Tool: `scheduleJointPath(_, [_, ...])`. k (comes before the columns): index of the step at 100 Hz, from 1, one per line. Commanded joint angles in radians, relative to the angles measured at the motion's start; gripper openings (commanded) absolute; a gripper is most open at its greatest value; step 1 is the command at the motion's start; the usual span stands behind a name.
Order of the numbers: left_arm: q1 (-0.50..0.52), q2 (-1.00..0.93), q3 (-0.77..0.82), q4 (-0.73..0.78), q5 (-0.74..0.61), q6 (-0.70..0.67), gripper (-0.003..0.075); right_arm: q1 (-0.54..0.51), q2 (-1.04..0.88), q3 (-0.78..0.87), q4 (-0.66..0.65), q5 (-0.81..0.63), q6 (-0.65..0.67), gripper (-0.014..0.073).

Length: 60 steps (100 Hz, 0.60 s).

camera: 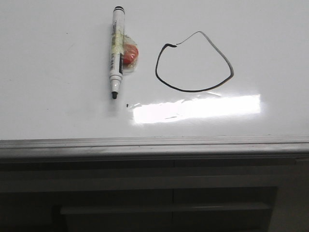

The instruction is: Write number 0 on whiteboard

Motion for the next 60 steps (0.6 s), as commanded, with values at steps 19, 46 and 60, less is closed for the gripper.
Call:
scheduleJointPath(19, [0.004, -0.029, 0.031, -0.008, -0.060, -0.003, -0.0020, -0.007, -0.018, 0.011, 0.007, 0.004, 0.003, -0.0069])
scheduleJointPath(46, [0.004, -0.029, 0.031, -0.008, -0.060, -0.003, -0.0020, -0.007, -0.018, 0.011, 0.005, -0.001, 0.003, -0.0069])
scheduleJointPath(60, [0.004, -0.029, 0.031, -0.008, -0.060, -0.003, -0.0020, -0.007, -0.018, 0.011, 0.005, -0.001, 0.003, -0.0069])
